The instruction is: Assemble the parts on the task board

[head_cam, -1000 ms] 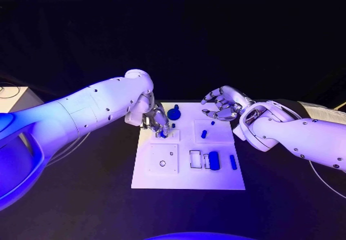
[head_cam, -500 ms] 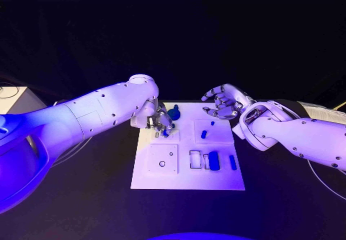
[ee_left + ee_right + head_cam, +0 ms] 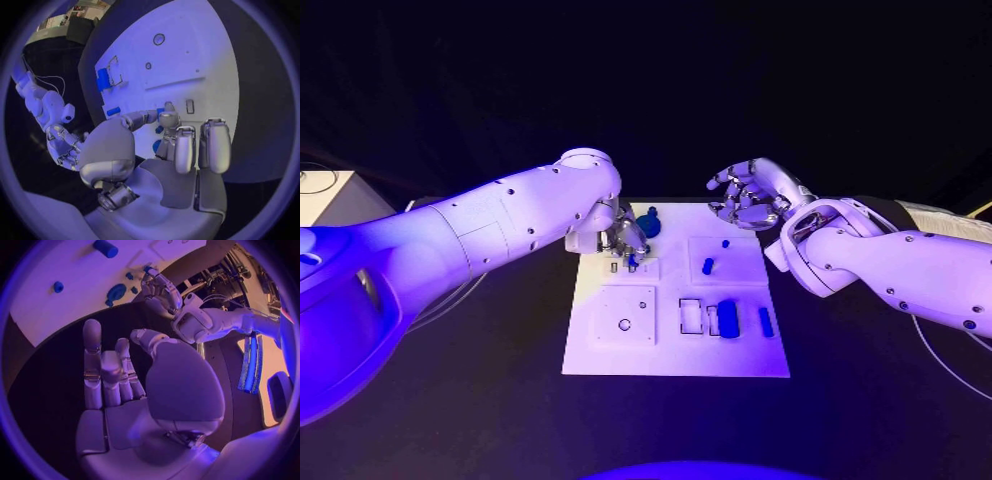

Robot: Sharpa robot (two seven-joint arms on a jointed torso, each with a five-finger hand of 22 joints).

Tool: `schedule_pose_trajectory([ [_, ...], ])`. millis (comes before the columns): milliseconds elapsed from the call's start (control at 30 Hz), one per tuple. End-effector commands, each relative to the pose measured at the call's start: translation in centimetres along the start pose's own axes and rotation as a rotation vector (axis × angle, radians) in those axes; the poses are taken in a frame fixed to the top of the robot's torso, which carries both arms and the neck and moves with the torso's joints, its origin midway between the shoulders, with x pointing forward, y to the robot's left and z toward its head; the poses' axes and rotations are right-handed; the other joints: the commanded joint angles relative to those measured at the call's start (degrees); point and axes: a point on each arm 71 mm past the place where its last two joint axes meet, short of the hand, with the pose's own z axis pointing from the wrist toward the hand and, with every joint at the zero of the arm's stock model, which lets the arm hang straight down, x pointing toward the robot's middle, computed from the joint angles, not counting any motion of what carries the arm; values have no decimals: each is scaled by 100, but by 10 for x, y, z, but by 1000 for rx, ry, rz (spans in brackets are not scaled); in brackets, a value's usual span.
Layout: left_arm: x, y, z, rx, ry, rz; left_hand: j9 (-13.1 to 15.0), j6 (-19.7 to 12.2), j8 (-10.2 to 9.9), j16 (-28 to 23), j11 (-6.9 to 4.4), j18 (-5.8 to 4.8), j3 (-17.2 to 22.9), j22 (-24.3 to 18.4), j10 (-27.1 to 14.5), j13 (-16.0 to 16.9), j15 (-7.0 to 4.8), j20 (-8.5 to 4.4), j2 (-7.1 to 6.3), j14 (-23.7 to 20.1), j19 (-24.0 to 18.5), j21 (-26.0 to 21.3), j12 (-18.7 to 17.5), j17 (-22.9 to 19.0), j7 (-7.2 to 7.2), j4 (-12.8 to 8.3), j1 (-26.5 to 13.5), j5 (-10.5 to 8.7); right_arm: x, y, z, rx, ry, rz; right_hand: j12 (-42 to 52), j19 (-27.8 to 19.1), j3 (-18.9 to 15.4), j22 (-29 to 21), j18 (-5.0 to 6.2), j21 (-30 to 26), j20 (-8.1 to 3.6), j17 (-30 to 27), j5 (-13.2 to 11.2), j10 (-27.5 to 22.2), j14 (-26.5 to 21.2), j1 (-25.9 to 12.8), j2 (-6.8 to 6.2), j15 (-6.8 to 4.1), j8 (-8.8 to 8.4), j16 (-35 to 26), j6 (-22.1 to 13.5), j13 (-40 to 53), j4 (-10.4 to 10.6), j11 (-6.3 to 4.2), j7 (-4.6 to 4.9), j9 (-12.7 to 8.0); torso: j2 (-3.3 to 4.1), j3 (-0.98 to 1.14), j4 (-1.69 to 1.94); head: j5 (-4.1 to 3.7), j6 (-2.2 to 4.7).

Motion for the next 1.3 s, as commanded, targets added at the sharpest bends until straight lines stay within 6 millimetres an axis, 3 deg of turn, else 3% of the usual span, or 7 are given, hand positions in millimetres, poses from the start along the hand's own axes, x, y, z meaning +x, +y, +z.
schedule_pose_trajectory([
  [33, 2, -2, 1, -2, 11, 16, 12, 528, 18, 25, -185, -100, 615, 340, 213, -17, -46, -1, 81, 594, 31, 20, 13, 1509, -491, -651, 11, 428, -1, 1, 0, -13, -12, 11, -40, -18, 8, -30, 57, -44, -2, -11, 19, -90, -30, -63, 3, -6, 34, -35, -49, -18, -46, -94, -5, 7, 5, 2, 3, -10, -22],
  [167, 2, 0, 1, -5, 15, 16, 15, 530, 16, 25, -186, -102, 617, 347, 215, -14, -47, -2, 82, 594, 35, 24, 13, 1509, -493, -656, 11, 436, -1, 2, 0, -12, -12, 11, -80, -36, 12, -130, 68, -179, 0, -74, 35, -103, -65, -73, 2, -2, 42, -132, -48, -73, -64, -92, -4, 13, 2, -1, 0, -8, -33],
  [300, 2, 1, 1, -8, 14, 17, 17, 532, 14, 25, -187, -101, 619, 345, 215, -16, -47, -3, 82, 594, 34, 24, 11, 1509, -494, -659, 11, 444, -1, 1, 0, -12, -15, 11, -343, -58, 53, -314, 68, -429, 5, -635, 37, -107, -336, -110, 11, 4, 62, -881, -52, -371, -114, -87, 0, 33, -1, 3, 5, -6, -41],
  [433, 2, 2, 2, -11, 14, 21, 17, 532, 14, 25, -187, -101, 619, 345, 215, -16, -47, -3, 82, 594, 34, 24, 11, 1509, -494, -659, 11, 444, -2, 1, 0, -12, -20, 12, -799, -181, 93, -564, 60, -771, 34, -1381, 31, -100, -753, -146, 12, 35, 70, -2002, -55, -823, -159, -63, 21, 46, -3, 0, 4, -4, -47],
  [867, 3, 4, 1, -11, 28, 29, 21, 536, 10, 25, -188, -104, 621, 356, 217, -16, -49, -5, 83, 594, 40, 30, 8, 1509, -496, -665, 11, 459, -3, -2, 1, 6, -23, 37, -2417, -383, 54, -1535, 59, -1823, 207, -1783, 4, 248, -880, -219, 85, 211, 23, -3852, -35, -2502, -298, 86, 130, 35, -2, -2, 5, -3, -75],
  [967, 4, 5, 1, -12, 30, 31, 24, 540, 9, 25, -189, -104, 622, 355, 218, -21, -49, -6, 82, 594, 40, 30, 4, 1509, -497, -669, 10, 469, -3, -3, 2, 8, -22, 43, -2733, -510, 75, -1833, 53, -2119, 291, -1953, 8, 294, -1006, -248, 86, 291, 9, -4318, -42, -2839, -298, 146, 171, 24, 0, -3, 1, -1, -71],
  [1300, 6, 3, 0, -6, 42, 41, 28, 546, 8, 25, -190, -106, 621, 364, 225, -8, -49, -7, 79, 594, 45, 35, 11, 1509, -498, -673, 7, 482, -4, -4, 3, 9, -24, 52, -3071, -766, 116, -2454, 62, -2660, 494, -2291, 21, 334, -1303, -271, 79, 466, -17, -5049, -105, -3311, -312, 252, 254, 7, -4, 1, 5, -3, -56],
])
